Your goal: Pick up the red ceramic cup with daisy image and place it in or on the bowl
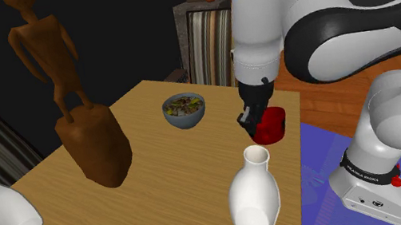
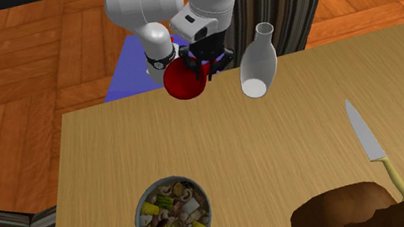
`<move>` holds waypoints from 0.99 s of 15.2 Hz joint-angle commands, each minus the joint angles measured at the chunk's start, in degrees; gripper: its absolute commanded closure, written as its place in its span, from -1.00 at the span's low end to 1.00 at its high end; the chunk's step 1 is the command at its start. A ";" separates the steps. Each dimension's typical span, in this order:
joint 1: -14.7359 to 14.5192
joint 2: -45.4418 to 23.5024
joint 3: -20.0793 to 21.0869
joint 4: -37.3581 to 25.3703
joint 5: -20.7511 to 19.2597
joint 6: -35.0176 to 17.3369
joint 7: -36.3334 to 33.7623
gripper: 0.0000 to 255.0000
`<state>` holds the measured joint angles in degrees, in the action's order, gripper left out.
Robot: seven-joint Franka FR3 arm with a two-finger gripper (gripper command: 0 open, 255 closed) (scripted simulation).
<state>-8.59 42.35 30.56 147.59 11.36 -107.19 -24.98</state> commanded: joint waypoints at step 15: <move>8.52 -16.43 -0.94 -16.55 -8.05 0.18 2.22 1.00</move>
<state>-1.23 28.62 29.46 133.05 4.47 -106.33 -22.89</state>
